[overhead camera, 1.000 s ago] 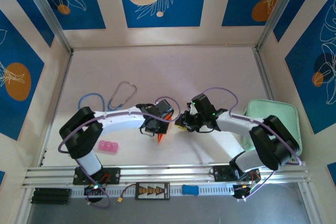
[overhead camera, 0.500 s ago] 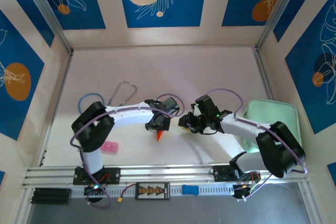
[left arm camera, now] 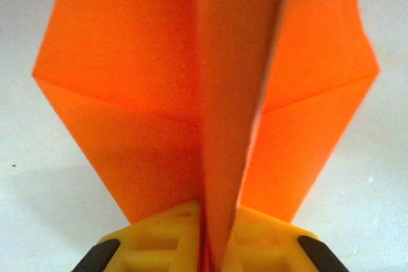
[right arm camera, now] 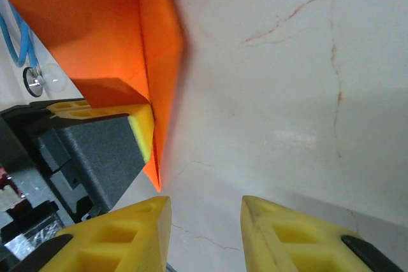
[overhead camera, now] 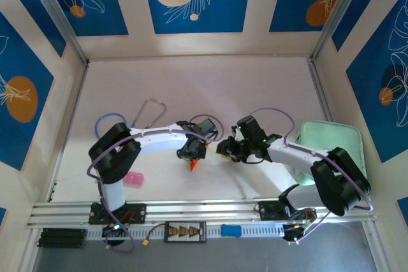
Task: Fold a paper plane with a square sheet of paper (pick it up from the middle)
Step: Move a paper plane to the center of the table.
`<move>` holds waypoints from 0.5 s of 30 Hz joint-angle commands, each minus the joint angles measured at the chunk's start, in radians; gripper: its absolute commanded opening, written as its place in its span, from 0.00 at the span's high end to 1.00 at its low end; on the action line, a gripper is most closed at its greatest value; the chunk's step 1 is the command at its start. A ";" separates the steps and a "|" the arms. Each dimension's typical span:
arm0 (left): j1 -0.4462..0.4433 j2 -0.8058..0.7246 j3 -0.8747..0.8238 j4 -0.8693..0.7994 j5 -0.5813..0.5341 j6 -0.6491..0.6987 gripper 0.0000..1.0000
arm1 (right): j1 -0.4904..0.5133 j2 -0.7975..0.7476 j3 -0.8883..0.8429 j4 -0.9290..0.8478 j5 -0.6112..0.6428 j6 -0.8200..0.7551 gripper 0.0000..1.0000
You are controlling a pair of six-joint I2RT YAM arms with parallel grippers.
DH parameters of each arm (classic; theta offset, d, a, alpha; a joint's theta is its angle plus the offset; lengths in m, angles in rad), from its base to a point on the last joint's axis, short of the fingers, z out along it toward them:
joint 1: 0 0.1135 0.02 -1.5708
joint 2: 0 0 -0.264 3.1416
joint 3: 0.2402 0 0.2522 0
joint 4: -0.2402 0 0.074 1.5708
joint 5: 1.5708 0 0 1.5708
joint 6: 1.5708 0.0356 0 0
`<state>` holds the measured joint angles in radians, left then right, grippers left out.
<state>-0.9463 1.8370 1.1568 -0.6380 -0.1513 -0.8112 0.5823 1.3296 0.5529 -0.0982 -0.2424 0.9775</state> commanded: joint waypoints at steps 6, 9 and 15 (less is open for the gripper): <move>0.009 0.019 0.011 -0.030 -0.012 -0.005 0.86 | 0.010 0.020 -0.008 0.005 -0.017 0.004 0.65; 0.012 0.028 0.004 -0.025 -0.011 -0.013 0.85 | 0.011 0.023 -0.005 0.005 -0.018 0.002 0.65; 0.012 0.047 -0.011 -0.021 -0.028 -0.050 0.77 | 0.011 0.014 -0.002 -0.006 -0.016 -0.005 0.65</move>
<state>-0.9428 1.8435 1.1572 -0.6365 -0.1577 -0.8299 0.5880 1.3411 0.5533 -0.0914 -0.2428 0.9775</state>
